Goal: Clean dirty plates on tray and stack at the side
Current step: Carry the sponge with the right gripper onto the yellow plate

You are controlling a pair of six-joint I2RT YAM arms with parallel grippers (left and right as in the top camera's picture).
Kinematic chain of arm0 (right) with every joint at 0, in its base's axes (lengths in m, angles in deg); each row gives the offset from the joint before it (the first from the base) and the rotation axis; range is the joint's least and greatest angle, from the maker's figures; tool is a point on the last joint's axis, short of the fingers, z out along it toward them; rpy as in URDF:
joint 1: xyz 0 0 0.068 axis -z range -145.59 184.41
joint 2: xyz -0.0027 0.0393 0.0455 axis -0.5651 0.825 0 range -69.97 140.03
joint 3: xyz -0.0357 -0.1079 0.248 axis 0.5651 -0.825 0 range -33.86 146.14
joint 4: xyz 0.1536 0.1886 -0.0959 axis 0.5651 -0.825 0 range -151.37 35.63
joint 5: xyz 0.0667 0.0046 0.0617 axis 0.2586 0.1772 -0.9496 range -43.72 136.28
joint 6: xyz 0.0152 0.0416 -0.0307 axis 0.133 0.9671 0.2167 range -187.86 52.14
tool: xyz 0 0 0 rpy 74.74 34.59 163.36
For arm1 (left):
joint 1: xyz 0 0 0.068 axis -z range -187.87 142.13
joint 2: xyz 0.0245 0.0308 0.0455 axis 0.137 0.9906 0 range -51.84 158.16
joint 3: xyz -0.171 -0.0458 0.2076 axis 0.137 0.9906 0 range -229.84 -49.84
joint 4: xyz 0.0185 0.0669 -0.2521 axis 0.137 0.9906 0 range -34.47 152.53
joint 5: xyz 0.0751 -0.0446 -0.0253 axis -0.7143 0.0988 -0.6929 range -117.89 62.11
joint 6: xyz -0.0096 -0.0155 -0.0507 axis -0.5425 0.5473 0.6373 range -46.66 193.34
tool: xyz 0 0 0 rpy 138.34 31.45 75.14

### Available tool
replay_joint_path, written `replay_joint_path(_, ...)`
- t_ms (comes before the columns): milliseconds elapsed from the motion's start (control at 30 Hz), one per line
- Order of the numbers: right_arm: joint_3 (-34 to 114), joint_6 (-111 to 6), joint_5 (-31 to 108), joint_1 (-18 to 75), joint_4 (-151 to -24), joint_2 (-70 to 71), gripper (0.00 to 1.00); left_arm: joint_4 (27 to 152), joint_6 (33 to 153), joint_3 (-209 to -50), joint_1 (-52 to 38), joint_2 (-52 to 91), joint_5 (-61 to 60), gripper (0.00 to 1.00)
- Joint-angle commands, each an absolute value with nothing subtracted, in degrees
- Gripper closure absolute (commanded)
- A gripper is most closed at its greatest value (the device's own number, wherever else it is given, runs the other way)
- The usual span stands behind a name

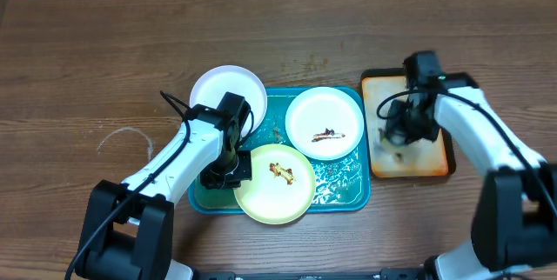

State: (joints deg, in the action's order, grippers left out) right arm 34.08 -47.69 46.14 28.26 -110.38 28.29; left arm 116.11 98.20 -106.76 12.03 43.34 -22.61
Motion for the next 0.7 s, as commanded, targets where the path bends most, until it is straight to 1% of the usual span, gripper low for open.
replay_joint_path(0, 37.18, -50.27, 41.50, 28.00, -112.22, 22.02, 0.96, 115.41, 97.76, -106.39, 12.44, 43.78, -23.44, 0.96)
replay_joint_path(133, 36.92, -50.93, 40.54, 28.00, -114.88, 21.78, 0.96, 115.04, 97.76, -106.39, 12.44, 43.78, -23.44, 0.96)
replay_joint_path(167, 36.92, -53.62, 37.28, 27.98, -115.12, 21.78, 0.96, 115.06, 97.76, -106.39, 12.44, 43.78, -23.44, 0.96)
replay_joint_path(233, 36.92, -61.62, 25.68, 27.43, -115.10, 21.78, 0.96, 115.06, 97.76, -106.39, 12.44, 43.78, -23.44, 0.96)
replay_joint_path(267, 36.92, -63.30, 21.39, 26.93, -114.97, 21.78, 0.96, 115.04, 97.76, -106.39, 12.44, 43.78, -23.44, 0.96)
replay_joint_path(333, 36.92, -63.41, 18.47, 25.40, -114.64, 21.78, 0.96, 114.95, 97.76, -106.39, 12.44, 43.78, -23.42, 0.96)
replay_joint_path(467, 36.92, -62.47, 18.55, 18.62, -113.46, 21.78, 0.96, 114.84, 97.79, -106.39, 12.44, 43.78, -23.40, 0.96)
replay_joint_path(667, 36.88, -53.84, 26.18, 5.81, -108.37, 23.33, 0.96, 114.82, 97.79, -106.39, 12.44, 43.78, -23.40, 0.96)
